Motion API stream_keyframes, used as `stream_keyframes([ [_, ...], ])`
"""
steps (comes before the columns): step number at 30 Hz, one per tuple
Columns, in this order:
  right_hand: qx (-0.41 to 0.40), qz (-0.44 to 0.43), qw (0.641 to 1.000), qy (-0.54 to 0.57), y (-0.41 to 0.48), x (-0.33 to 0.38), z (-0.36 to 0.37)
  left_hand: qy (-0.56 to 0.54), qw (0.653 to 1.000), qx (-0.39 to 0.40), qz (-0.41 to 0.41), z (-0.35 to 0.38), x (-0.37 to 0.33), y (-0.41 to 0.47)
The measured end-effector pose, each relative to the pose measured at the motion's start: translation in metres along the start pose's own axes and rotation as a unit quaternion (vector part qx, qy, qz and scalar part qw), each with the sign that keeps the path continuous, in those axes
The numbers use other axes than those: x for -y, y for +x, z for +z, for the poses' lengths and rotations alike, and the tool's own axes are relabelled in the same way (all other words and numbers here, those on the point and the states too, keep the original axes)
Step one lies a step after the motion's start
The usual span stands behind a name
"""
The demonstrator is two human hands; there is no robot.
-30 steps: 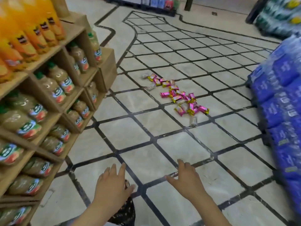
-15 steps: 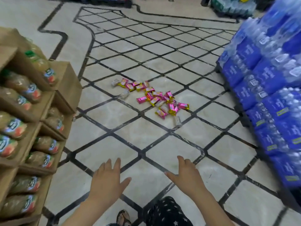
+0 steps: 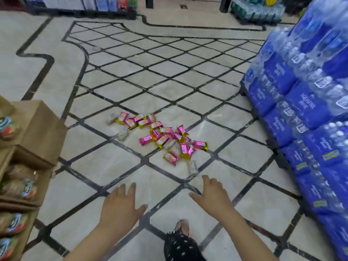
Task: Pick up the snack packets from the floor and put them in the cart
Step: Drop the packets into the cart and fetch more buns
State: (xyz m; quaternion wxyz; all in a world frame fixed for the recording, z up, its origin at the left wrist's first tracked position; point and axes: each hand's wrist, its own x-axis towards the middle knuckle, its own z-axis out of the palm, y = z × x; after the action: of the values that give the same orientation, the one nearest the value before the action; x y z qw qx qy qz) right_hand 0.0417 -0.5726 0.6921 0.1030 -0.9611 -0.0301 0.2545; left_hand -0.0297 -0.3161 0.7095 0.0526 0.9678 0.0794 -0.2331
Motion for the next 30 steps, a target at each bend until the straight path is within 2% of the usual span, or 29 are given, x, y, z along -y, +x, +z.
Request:
stream_keyframes([
  [5,-0.043,0.002,0.999,-0.007,0.118,-0.024,-0.050,0.015,0.999,-0.004,0.051,-0.016,-0.054,0.120],
  [10,-0.055,0.038,0.998,0.008,0.250,-0.045,-0.022,0.021,0.994,0.003,0.109,0.015,-0.088,0.266],
  [16,-0.054,0.082,0.995,0.028,0.426,-0.088,0.097,0.009,0.993,0.002,0.120,0.124,-0.115,0.468],
  [20,-0.043,0.136,0.988,0.061,0.531,-0.125,0.198,-0.033,0.994,-0.036,0.102,0.231,-0.123,0.594],
  [22,-0.053,0.164,0.983,0.067,0.572,-0.144,0.255,-0.049,0.988,-0.080,0.121,0.289,-0.122,0.647],
  [26,-0.090,0.207,0.971,0.071,0.629,-0.179,0.364,-0.029,0.966,-0.155,0.204,0.401,-0.103,0.720],
  [30,-0.140,0.218,0.963,0.078,0.666,-0.206,0.446,0.000,0.952,-0.170,0.253,0.476,-0.083,0.754],
])
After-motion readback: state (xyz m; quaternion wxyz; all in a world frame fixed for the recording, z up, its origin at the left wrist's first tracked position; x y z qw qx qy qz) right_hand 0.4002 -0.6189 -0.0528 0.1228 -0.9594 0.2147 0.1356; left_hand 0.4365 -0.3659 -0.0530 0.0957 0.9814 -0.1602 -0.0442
